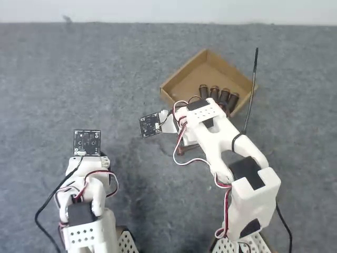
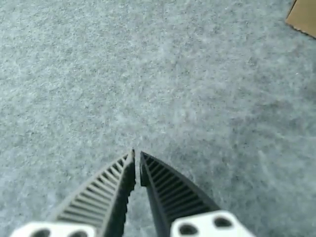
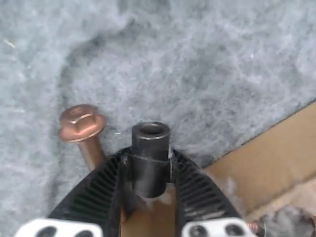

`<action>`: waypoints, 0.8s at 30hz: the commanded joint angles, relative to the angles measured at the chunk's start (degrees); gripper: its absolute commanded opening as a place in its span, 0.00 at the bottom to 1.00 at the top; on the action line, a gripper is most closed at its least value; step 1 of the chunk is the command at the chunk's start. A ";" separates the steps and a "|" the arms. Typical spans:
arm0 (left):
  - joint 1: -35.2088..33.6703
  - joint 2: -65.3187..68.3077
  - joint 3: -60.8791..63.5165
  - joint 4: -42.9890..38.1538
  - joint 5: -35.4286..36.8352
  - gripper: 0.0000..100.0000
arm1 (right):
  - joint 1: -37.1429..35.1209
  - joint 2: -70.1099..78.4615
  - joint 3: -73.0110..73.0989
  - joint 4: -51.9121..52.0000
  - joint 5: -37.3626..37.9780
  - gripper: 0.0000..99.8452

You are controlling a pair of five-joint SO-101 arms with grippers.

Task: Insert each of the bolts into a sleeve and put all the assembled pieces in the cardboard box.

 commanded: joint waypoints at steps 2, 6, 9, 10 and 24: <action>-0.18 -0.97 -0.57 -3.16 -0.44 0.01 | -0.13 -1.27 -3.34 -0.31 -8.97 0.01; -0.18 -0.97 -0.57 -3.25 -0.44 0.01 | 2.24 -5.93 -5.89 -0.22 -29.98 0.01; -0.18 -0.97 -0.57 -3.25 -0.26 0.01 | 5.85 -10.24 -5.45 -0.04 -44.22 0.01; -0.18 -0.97 -0.57 -3.25 -0.26 0.01 | 7.60 -11.82 -4.31 -0.04 -48.00 0.01; 0.53 -0.97 -0.57 -3.25 0.18 0.01 | 19.38 -46.46 28.66 -0.57 -65.41 0.01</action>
